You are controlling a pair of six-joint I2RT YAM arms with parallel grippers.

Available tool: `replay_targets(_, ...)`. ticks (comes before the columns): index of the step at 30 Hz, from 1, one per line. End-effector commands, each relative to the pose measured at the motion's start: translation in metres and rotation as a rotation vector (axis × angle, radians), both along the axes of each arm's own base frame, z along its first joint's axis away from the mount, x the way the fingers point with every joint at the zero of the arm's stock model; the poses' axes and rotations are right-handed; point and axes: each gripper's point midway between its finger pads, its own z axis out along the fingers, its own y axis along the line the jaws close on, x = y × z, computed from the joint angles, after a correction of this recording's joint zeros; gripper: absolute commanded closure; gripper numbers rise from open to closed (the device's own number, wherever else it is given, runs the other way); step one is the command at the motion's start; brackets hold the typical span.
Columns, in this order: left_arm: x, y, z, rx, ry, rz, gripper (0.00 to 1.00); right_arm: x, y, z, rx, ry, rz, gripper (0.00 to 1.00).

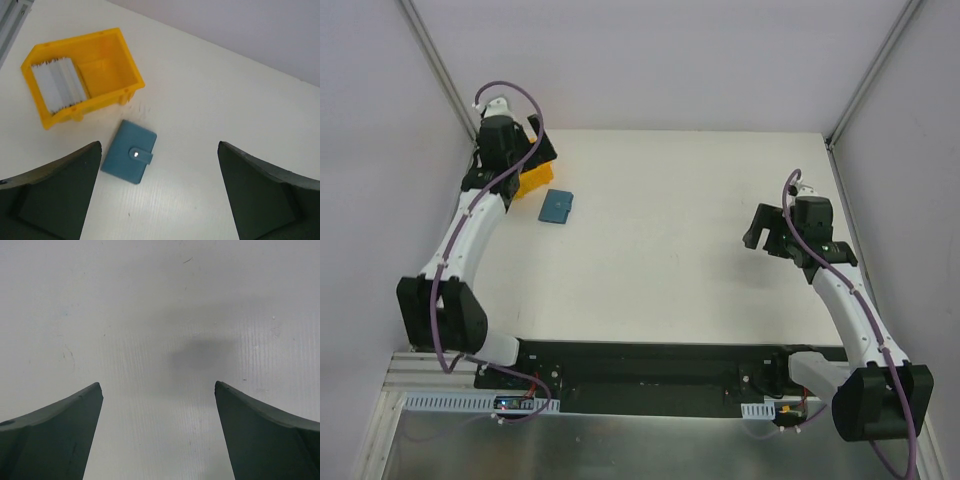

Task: Put the credit cards into the card holder
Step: Move the storage box to the center of the board.

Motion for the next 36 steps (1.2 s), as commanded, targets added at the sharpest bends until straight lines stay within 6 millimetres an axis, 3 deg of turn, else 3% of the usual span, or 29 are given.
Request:
replay_targets(1,0.044,0.004,0.005,0.084,0.042,-0.043,0.01,-0.008,0.01,0.013,0.058,-0.007,0.025,0.04)
replay_targets(9,0.117,0.012,-0.034,0.032,0.139,-0.06,0.01,-0.028,0.012,0.002,0.068,0.039,0.039,0.04)
replay_targets(14,0.147,0.009,-0.062,0.008,0.179,-0.065,0.01,-0.032,0.011,0.001,0.061,0.052,0.037,0.04)
replay_targets(15,0.151,0.002,-0.076,-0.012,0.204,-0.094,0.01,-0.032,0.011,0.002,0.062,0.05,0.039,0.04)
replay_targets(21,0.173,-0.006,-0.103,-0.047,0.233,-0.128,0.01,-0.035,0.01,-0.001,0.056,0.061,0.04,0.04)
replay_targets(27,0.174,-0.008,-0.123,-0.063,0.273,-0.128,0.01,-0.038,0.01,-0.011,0.055,0.09,0.04,0.04)
replay_targets(36,0.153,-0.007,-0.161,-0.083,0.374,-0.1,0.01,-0.041,0.011,-0.019,0.052,0.105,0.05,0.04)
